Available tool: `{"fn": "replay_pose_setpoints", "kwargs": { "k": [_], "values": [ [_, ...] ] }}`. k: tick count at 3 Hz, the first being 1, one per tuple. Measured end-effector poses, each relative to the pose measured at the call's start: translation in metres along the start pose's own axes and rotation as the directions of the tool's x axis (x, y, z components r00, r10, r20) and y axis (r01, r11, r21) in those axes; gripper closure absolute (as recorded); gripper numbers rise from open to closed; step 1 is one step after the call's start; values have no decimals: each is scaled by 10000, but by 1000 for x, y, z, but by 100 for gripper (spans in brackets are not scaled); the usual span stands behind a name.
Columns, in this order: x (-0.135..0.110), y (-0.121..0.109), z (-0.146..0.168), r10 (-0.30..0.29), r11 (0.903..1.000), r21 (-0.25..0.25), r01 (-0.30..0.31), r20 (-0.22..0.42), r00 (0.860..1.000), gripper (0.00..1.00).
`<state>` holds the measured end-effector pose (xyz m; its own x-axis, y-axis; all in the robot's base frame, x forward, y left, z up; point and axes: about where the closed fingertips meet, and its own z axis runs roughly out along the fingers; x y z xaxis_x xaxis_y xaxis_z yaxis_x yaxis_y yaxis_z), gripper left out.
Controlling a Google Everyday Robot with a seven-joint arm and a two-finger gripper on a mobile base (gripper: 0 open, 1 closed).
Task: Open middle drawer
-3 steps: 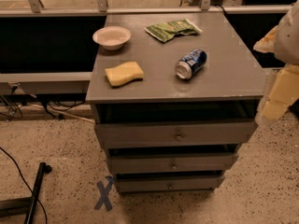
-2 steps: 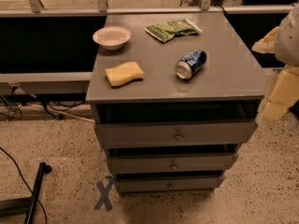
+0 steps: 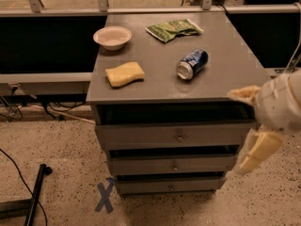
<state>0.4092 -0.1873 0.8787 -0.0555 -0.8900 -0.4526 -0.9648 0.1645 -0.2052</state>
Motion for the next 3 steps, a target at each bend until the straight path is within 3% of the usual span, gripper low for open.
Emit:
{"fn": "replay_pose_setpoints", "kwargs": {
  "k": [1, 2, 3],
  "values": [
    [31, 39, 73, 818, 9965, -313, -773, 1907, 9782, 0],
    [61, 59, 93, 1808, 9830, -143, -1831, 2508, 9510, 0],
    [60, 59, 91, 1789, 9833, -118, -1817, 2488, 9519, 0]
  ]
}}
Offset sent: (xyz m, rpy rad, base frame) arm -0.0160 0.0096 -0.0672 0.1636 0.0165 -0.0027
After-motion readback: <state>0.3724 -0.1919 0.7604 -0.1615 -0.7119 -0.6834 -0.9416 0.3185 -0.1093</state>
